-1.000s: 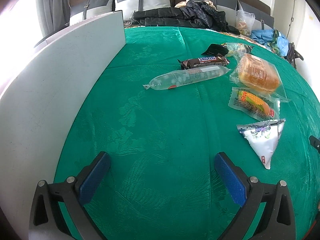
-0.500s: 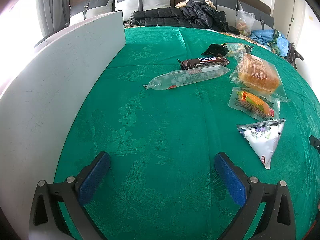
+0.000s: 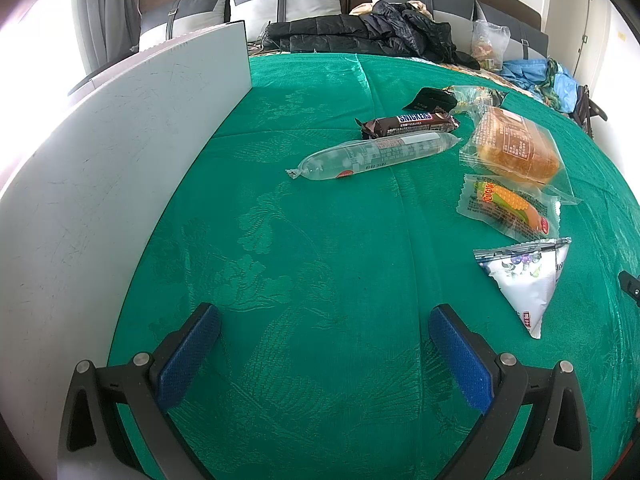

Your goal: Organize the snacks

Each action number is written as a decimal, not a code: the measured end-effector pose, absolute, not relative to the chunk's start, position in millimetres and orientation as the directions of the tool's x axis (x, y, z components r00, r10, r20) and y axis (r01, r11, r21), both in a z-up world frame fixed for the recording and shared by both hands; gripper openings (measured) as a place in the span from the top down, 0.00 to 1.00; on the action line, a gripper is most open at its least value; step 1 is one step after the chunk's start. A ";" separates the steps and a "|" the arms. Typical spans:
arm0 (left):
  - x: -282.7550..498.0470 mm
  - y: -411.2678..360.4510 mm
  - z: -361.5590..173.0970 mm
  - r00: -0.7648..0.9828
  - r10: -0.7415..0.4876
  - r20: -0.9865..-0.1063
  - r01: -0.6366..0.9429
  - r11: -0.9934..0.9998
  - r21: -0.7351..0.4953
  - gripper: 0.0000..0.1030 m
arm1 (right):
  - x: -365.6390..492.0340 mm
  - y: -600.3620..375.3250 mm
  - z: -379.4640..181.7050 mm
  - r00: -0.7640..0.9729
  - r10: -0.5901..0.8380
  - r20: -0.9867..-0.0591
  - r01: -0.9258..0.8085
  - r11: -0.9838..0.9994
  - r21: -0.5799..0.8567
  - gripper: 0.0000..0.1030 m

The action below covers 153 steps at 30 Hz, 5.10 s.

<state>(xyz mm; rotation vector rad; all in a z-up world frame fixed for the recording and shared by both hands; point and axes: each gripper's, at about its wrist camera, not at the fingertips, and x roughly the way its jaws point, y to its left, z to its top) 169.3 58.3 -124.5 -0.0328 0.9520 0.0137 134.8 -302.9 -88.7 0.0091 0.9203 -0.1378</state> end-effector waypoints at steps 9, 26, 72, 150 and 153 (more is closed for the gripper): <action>169.3 59.1 -124.3 0.580 -0.003 -0.815 -0.026 0.999 -0.022 0.00 | 134.8 -302.9 -88.7 0.597 -0.115 -0.794 0.123 0.991 -0.051 0.15; 200.0 59.5 -103.9 0.540 -0.047 -0.840 0.042 0.999 -0.029 0.00 | 135.1 -302.9 -88.7 0.598 -0.115 -0.794 0.124 0.991 -0.050 0.15; 182.3 69.5 -127.5 0.547 -0.022 -0.837 0.019 1.000 -0.013 0.00 | 135.5 -303.0 -88.4 0.597 -0.115 -0.794 0.125 0.991 -0.050 0.15; 179.6 67.1 -128.7 0.576 -0.018 -0.817 0.004 1.000 -0.019 0.00 | 152.6 -279.2 -85.1 0.601 -0.040 -0.798 0.012 0.999 -0.041 0.16; 179.5 67.1 -128.7 0.576 -0.018 -0.817 0.004 1.000 -0.019 0.00 | 152.7 -279.5 -85.2 0.601 -0.040 -0.798 0.012 0.999 -0.041 0.16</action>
